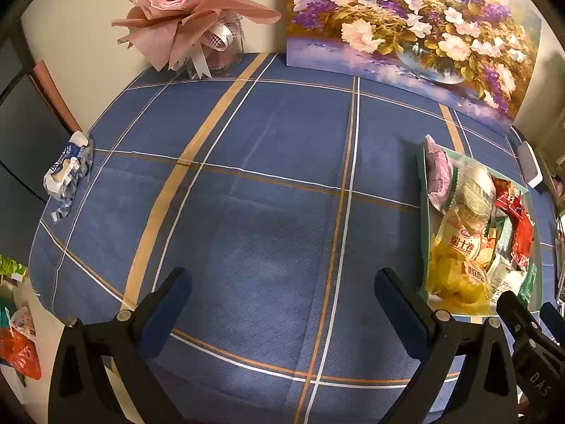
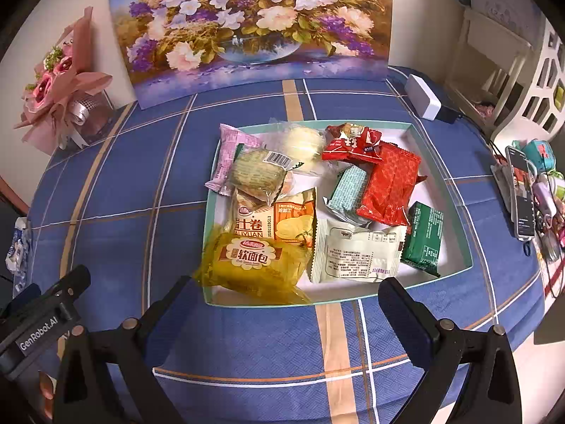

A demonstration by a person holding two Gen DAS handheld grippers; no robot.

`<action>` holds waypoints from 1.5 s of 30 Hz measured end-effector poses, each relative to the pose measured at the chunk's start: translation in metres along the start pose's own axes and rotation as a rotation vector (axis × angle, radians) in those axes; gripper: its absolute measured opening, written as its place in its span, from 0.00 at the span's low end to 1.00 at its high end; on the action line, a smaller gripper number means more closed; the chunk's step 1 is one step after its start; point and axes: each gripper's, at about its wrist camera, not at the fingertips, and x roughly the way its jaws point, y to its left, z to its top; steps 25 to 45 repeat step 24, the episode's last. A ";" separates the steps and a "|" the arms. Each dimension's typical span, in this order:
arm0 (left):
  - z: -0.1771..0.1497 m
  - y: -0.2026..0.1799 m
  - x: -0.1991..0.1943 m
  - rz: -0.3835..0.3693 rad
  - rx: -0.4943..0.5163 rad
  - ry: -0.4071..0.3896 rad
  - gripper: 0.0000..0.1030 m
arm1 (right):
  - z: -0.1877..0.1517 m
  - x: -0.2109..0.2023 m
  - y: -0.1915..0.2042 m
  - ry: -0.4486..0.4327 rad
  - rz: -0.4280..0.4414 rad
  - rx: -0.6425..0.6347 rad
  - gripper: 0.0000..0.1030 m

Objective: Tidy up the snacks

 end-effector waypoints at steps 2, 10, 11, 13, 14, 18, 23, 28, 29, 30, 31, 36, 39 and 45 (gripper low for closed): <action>0.000 0.000 0.000 0.000 0.002 0.000 1.00 | 0.000 0.001 0.000 0.002 -0.001 -0.001 1.00; 0.000 0.002 0.002 0.005 0.003 0.003 1.00 | 0.000 0.002 0.000 0.003 0.000 0.000 1.00; 0.000 0.003 0.002 0.004 0.004 0.003 1.00 | 0.000 0.002 0.000 0.003 0.000 0.000 1.00; 0.001 0.003 0.002 0.003 0.005 0.003 1.00 | 0.000 0.002 0.000 0.005 0.000 -0.001 1.00; 0.001 0.003 0.002 0.003 0.005 0.003 1.00 | 0.000 0.002 0.001 0.005 -0.001 -0.003 1.00; 0.001 0.004 0.003 0.005 0.004 0.005 1.00 | 0.000 0.002 0.001 0.005 0.000 -0.006 1.00; 0.000 0.004 -0.001 0.005 -0.004 -0.028 1.00 | 0.000 0.002 0.002 0.005 0.000 -0.005 1.00; 0.001 0.005 -0.002 0.001 -0.006 -0.030 1.00 | 0.000 0.002 0.002 0.005 0.000 -0.006 1.00; 0.001 0.005 -0.002 0.001 -0.006 -0.030 1.00 | 0.000 0.002 0.002 0.005 0.000 -0.006 1.00; 0.001 0.005 -0.002 0.001 -0.006 -0.030 1.00 | 0.000 0.002 0.002 0.005 0.000 -0.006 1.00; 0.001 0.005 -0.002 0.001 -0.006 -0.030 1.00 | 0.000 0.002 0.002 0.005 0.000 -0.006 1.00; 0.001 0.005 -0.002 0.001 -0.006 -0.030 1.00 | 0.000 0.002 0.002 0.005 0.000 -0.006 1.00; 0.001 0.005 -0.002 0.001 -0.006 -0.030 1.00 | 0.000 0.002 0.002 0.005 0.000 -0.006 1.00; 0.001 0.005 -0.002 0.001 -0.006 -0.030 1.00 | 0.000 0.002 0.002 0.005 0.000 -0.006 1.00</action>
